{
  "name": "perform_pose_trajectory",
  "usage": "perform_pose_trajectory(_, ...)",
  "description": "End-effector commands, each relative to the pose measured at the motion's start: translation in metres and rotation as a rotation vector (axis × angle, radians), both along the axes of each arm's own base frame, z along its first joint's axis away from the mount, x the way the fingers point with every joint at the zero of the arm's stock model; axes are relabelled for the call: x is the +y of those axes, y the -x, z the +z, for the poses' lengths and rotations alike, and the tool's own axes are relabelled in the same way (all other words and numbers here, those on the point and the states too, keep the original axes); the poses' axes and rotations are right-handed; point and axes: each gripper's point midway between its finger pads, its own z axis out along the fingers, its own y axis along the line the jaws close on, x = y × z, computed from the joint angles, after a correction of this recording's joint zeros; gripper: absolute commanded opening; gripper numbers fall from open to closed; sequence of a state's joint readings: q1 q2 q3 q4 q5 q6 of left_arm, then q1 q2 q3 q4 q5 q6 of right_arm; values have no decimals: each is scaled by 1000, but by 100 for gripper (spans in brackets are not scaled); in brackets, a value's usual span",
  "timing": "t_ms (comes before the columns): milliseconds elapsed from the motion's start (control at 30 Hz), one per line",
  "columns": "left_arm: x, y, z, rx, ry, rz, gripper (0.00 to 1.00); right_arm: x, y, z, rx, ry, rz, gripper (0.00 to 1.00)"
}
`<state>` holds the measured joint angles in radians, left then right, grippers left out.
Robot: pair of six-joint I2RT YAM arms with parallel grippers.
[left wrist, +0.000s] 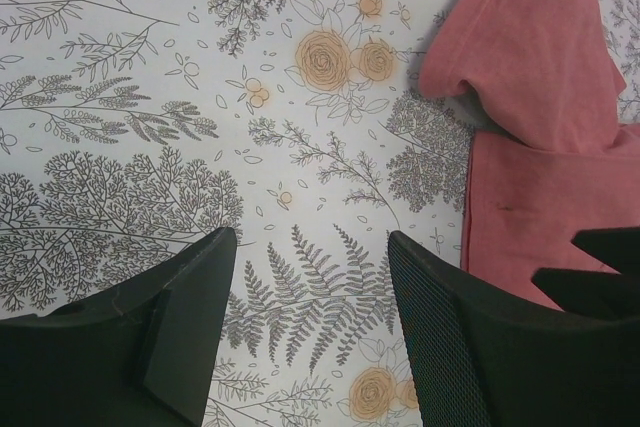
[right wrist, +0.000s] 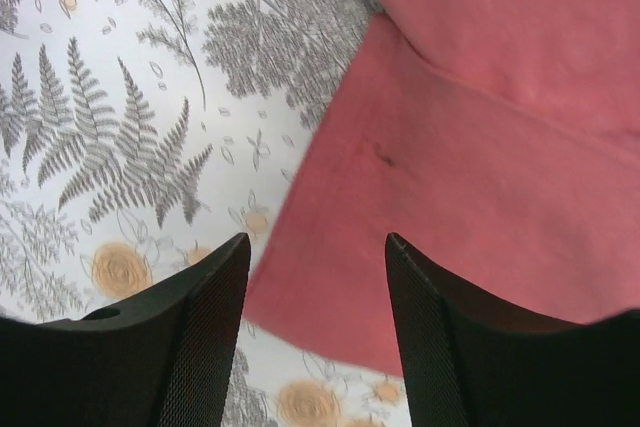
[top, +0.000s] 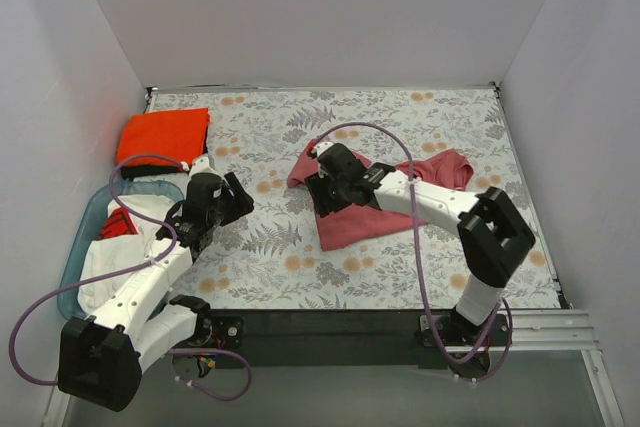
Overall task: Fold and stack the t-shirts
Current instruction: Flatten the tshirt out
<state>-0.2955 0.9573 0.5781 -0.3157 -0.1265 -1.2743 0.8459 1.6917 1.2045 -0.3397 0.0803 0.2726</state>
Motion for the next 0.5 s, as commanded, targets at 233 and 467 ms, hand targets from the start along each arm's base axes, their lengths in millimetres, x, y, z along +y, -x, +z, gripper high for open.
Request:
perform_pose_trajectory(233,2,-3,9,-31,-5,-2,61,45,-41,-28,-32,119,-13,58)
perform_pose_trajectory(467,1,-2,11,-37,5,-7,61,43,-46,-62,-16,234,-31,57)
